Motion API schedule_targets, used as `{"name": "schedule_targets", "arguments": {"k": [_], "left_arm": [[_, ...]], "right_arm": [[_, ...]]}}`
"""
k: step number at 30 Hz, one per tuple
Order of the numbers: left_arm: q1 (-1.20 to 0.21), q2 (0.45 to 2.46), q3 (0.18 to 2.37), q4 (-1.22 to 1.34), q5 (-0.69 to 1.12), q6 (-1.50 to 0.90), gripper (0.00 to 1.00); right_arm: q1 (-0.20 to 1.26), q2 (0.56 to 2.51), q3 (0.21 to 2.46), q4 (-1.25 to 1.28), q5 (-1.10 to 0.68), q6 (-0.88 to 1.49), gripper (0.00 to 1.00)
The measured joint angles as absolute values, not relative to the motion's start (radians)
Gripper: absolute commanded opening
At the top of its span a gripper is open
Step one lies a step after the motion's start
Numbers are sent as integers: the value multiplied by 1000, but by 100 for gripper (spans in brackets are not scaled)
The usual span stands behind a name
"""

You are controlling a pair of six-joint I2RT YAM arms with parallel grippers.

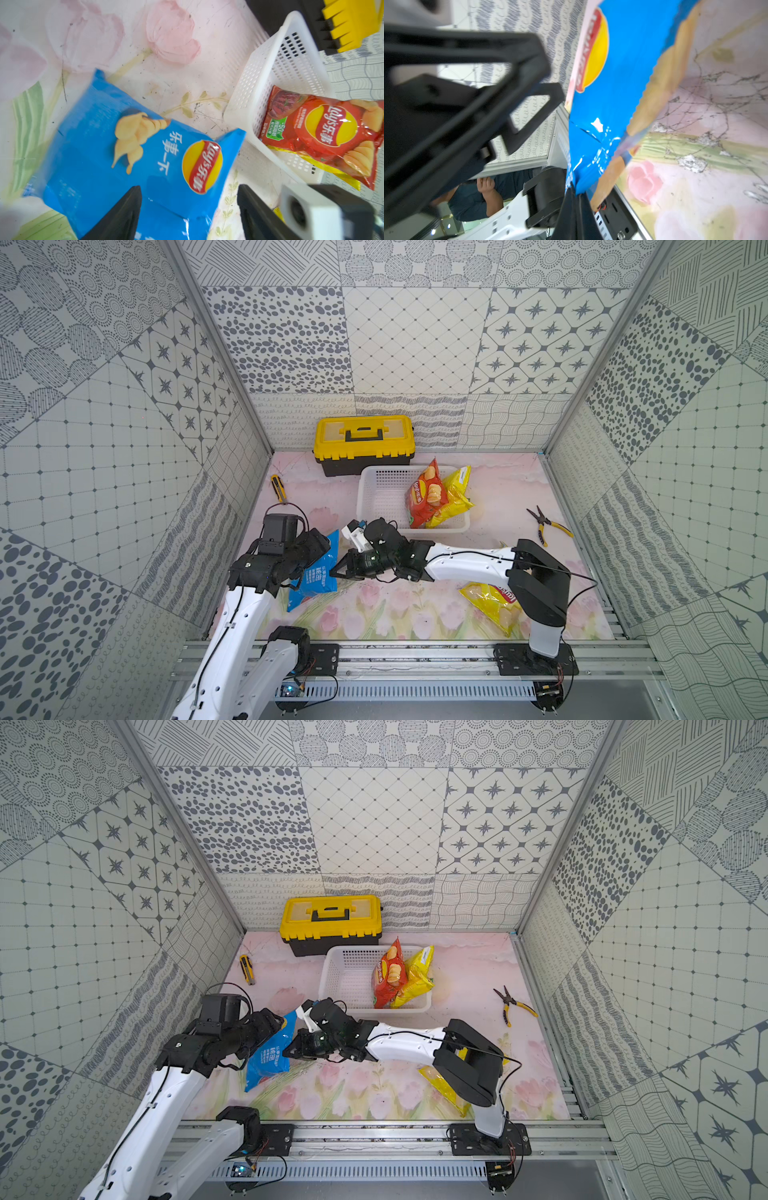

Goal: Put the potato chips into the basket
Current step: Pick up the potato chip from the center of the board.

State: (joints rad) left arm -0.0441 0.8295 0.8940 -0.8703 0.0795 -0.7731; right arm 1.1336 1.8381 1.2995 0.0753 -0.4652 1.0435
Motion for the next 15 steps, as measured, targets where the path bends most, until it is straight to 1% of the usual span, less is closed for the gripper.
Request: {"name": "schedule_targets", "arguments": {"k": [6, 11, 15], "left_arm": [[-44, 801, 930, -907, 95, -773, 75], [-44, 772, 920, -929, 103, -775, 72], [-44, 755, 902, -939, 117, -781, 71]], "right_arm": [[1139, 1711, 1336, -102, -472, 937, 0], [1137, 1654, 1376, -249, -468, 878, 0], [1123, 1626, 1420, -301, -468, 863, 0]]}}
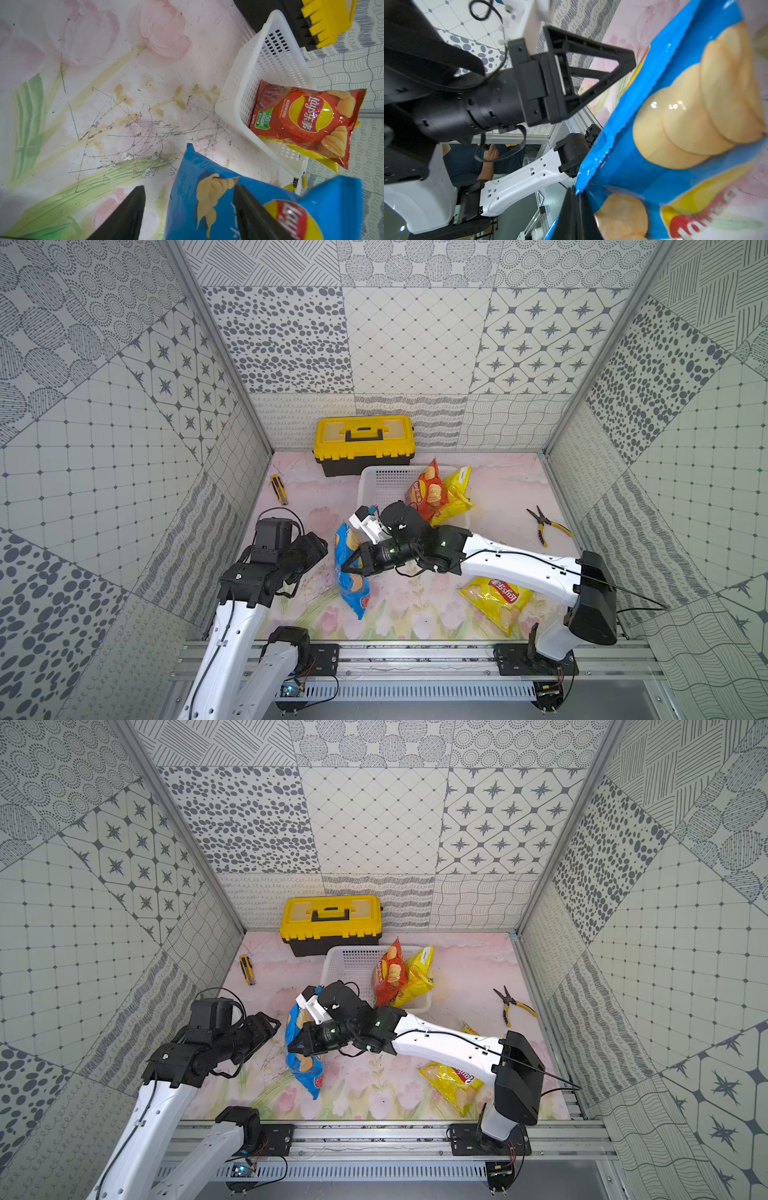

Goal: Put the potato chips into the basket
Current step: Pick up the potato chip from the center of the board.

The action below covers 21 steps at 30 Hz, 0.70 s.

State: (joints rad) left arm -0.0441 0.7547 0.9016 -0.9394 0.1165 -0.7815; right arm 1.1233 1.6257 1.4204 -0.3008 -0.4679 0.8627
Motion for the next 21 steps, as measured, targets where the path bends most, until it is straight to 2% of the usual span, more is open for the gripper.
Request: {"name": "schedule_targets", "arguments": {"k": [11, 21], "left_arm": [[-44, 745, 945, -972, 131, -796, 72], [-50, 909, 1029, -903, 207, -841, 68]], "right_arm": [[993, 1585, 1581, -392, -502, 840, 0], [809, 1637, 1794, -439, -578, 811, 0]]}}
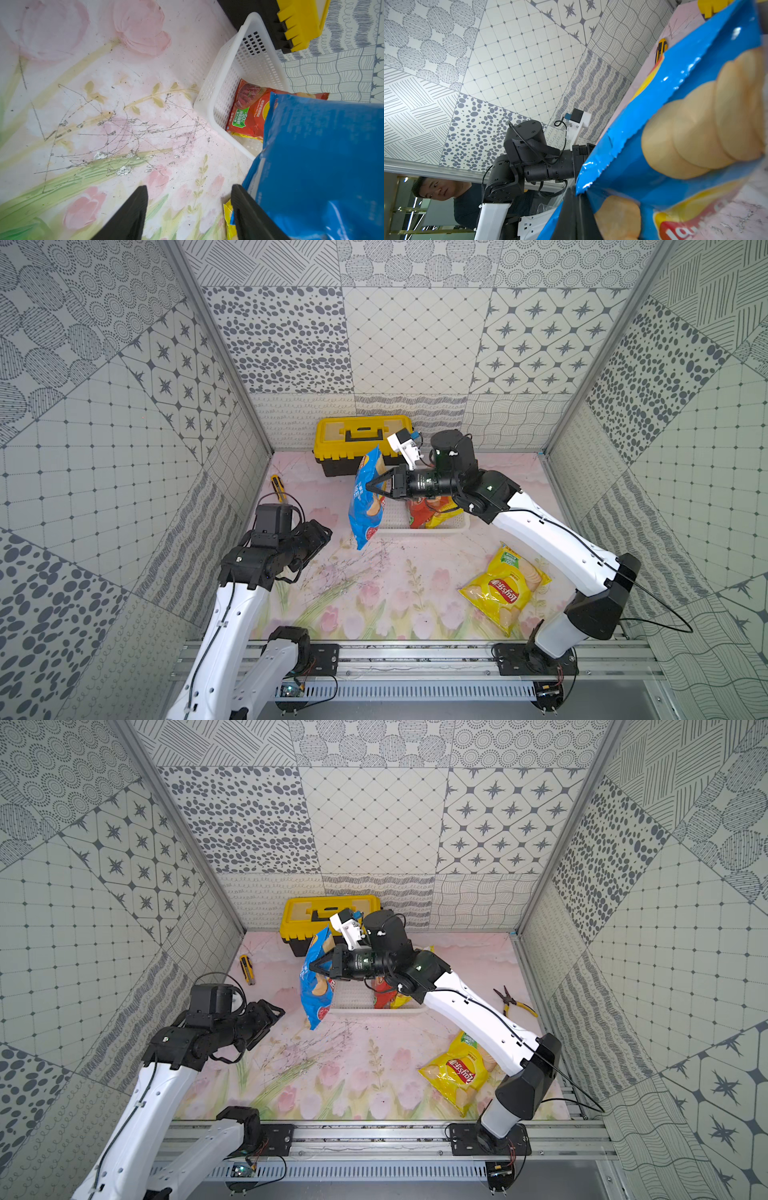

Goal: Put the potato chips into the basket
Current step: Place the potato chip in the basket.

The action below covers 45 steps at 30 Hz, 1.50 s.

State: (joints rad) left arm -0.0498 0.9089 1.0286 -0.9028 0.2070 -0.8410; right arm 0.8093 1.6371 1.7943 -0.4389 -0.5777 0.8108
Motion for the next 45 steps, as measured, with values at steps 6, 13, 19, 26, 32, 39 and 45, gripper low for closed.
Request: {"name": "schedule_targets", "arguments": {"k": [6, 13, 19, 26, 32, 39, 45], "left_arm": [[-142, 1105, 1142, -826, 216, -860, 67], [-201, 1326, 1262, -730, 222, -870, 66], [-235, 1517, 1365, -669, 226, -870, 65], [-286, 1720, 1464, -625, 229, -866, 64], [-341, 1865, 1550, -609, 228, -862, 63], [-379, 1966, 1621, -610, 221, -860, 63], [-401, 1991, 1629, -610, 219, -860, 63]], "right_arm": [[716, 1744, 1913, -472, -628, 776, 0], [630, 1838, 1929, -496, -673, 746, 0], [585, 1845, 1834, -506, -673, 714, 0], [536, 1845, 1692, -506, -682, 678, 0], [475, 1843, 1610, -506, -685, 650, 0], [465, 1808, 1580, -516, -664, 626, 0], [458, 1779, 1578, -516, -663, 619, 5]]}}
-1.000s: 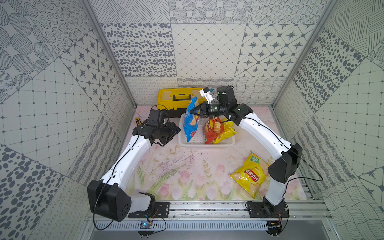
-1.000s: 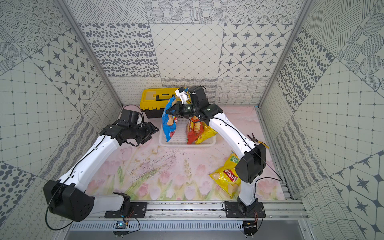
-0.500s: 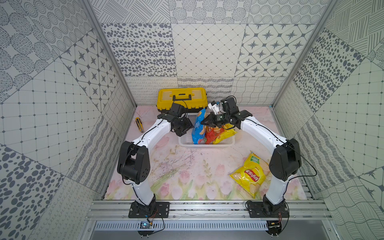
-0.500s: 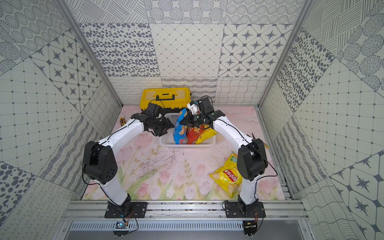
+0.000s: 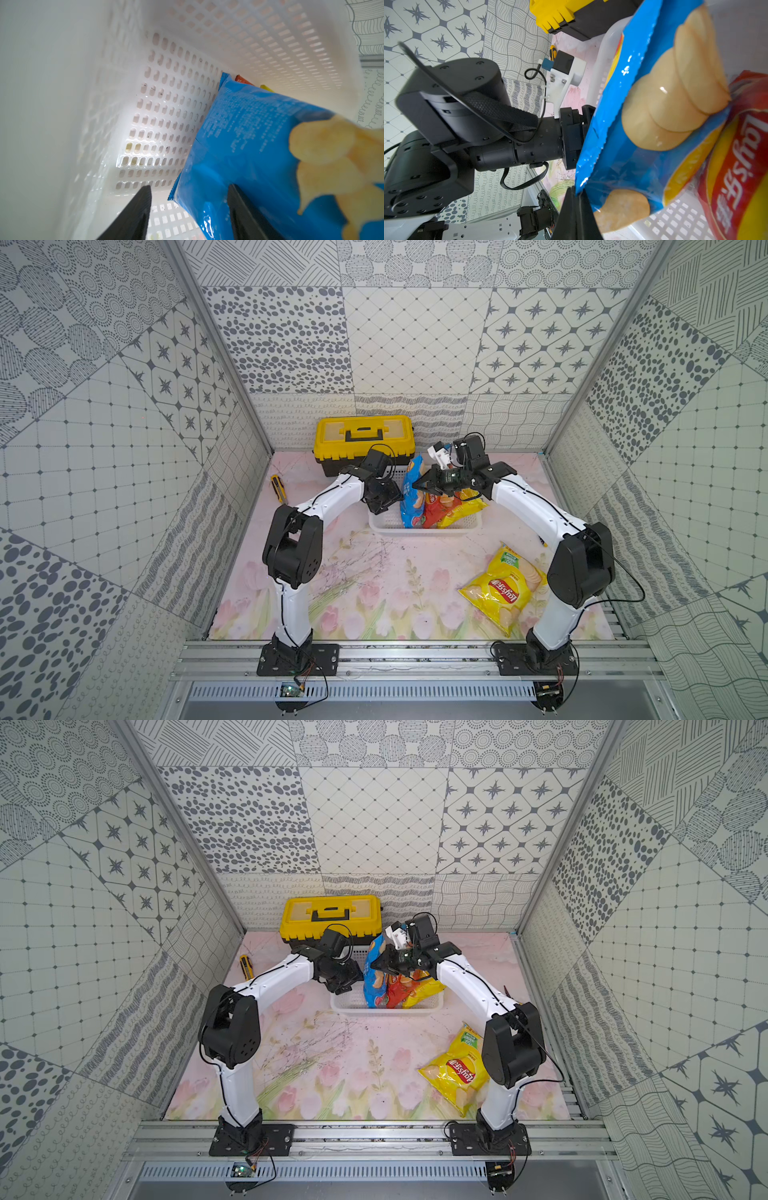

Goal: Put the potato chips into the basket
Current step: Place the potato chip in the basket.

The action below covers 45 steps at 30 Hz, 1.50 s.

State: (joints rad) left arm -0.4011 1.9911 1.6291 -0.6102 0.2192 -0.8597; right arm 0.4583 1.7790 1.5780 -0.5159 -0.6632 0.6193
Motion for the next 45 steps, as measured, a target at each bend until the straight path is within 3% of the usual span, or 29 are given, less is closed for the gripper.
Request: {"name": "schedule_targets", "arguments": {"k": [8, 13, 21, 34, 45], "left_arm": [[-403, 1969, 1618, -609, 207, -859, 63], [-405, 1961, 1608, -607, 206, -859, 63], [-407, 1927, 1600, -611, 194, -852, 63], [-401, 1775, 1492, -614, 131, -825, 64], [-409, 1443, 1208, -610, 82, -830, 65]], "right_arm": [[459, 1726, 1570, -514, -642, 618, 49], [459, 1610, 1559, -513, -599, 621, 60], [449, 1388, 1487, -519, -506, 615, 68], [320, 975, 1105, -662, -299, 629, 69], [295, 777, 754, -760, -201, 731, 67]]}}
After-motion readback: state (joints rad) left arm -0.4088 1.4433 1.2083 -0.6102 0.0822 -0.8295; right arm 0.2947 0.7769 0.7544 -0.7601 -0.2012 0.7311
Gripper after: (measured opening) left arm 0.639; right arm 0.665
